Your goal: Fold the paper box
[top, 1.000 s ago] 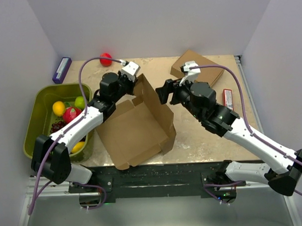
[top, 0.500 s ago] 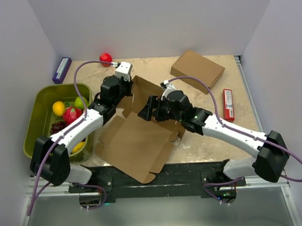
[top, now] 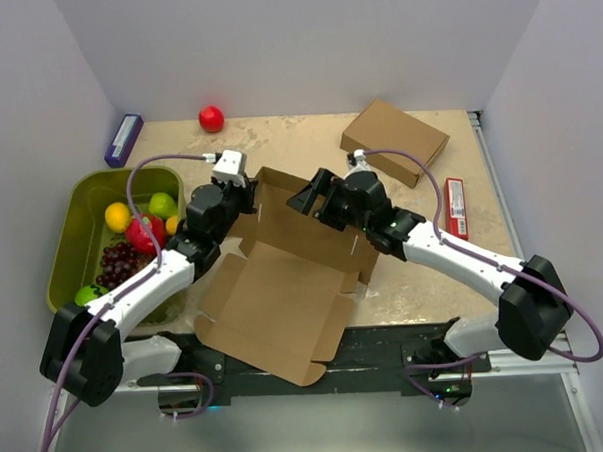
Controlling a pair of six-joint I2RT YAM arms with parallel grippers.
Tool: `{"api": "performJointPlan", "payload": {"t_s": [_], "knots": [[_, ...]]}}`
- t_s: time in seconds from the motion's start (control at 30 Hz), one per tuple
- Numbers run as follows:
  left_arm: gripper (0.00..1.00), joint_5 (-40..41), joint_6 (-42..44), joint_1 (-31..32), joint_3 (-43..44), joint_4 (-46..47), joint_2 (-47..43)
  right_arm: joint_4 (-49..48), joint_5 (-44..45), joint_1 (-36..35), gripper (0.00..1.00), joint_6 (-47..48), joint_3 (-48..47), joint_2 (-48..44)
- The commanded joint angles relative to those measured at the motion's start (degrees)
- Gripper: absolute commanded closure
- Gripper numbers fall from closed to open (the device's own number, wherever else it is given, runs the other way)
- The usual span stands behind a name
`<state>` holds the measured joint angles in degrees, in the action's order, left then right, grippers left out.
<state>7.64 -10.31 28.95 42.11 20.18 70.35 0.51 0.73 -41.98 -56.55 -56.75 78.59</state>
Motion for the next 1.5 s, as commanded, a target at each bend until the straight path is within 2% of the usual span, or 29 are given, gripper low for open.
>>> {"api": "performJointPlan", "payload": {"t_s": [0.0, 0.07, 0.3, 0.5, 0.73, 0.9, 1.27, 1.37, 1.47], "knots": [[1.0, 1.1, -0.3, 0.3, -3.4, 7.3, -2.7, -10.3, 0.2, 0.3, 0.07, -11.6, 5.0, -3.4], [1.0, 1.8, 0.1, 0.3, -4.5, 8.2, -3.0, -14.9, 2.0, 0.3, 0.07, -17.1, 8.3, -4.4], [1.0, 2.5, 0.1, 0.5, -10.5, 15.4, -5.3, -20.3, 10.6, -0.2, 0.09, -30.9, 14.8, -7.8], [1.0, 2.5, 0.7, 1.2, -14.0, 20.4, -6.6, -17.9, 21.6, -0.7, 0.11, -34.8, 13.3, -9.5], [1.0, 1.7, 1.3, 1.7, -16.7, 25.3, -7.3, -14.2, 24.9, -0.7, 0.14, -42.2, 9.1, -4.1], [1.0, 2.0, 2.0, 1.8, -18.4, 27.3, -8.2, -14.1, 27.0, -1.4, 0.14, -43.1, 6.9, -0.3], [1.0, 2.0, 2.0, 2.6, -22.4, 31.6, -8.7, -12.8, 27.5, -3.7, 0.26, -39.9, 3.2, 5.0], [1.0, 2.3, 2.1, 2.8, -23.5, 32.2, -9.2, -12.5, 28.0, -4.3, 0.34, -39.7, 3.0, 5.8], [1.0, 2.6, 2.0, 2.9, -23.8, 31.3, -9.7, -12.5, 28.3, -4.8, 0.46, -39.7, 3.1, 6.2]]}}
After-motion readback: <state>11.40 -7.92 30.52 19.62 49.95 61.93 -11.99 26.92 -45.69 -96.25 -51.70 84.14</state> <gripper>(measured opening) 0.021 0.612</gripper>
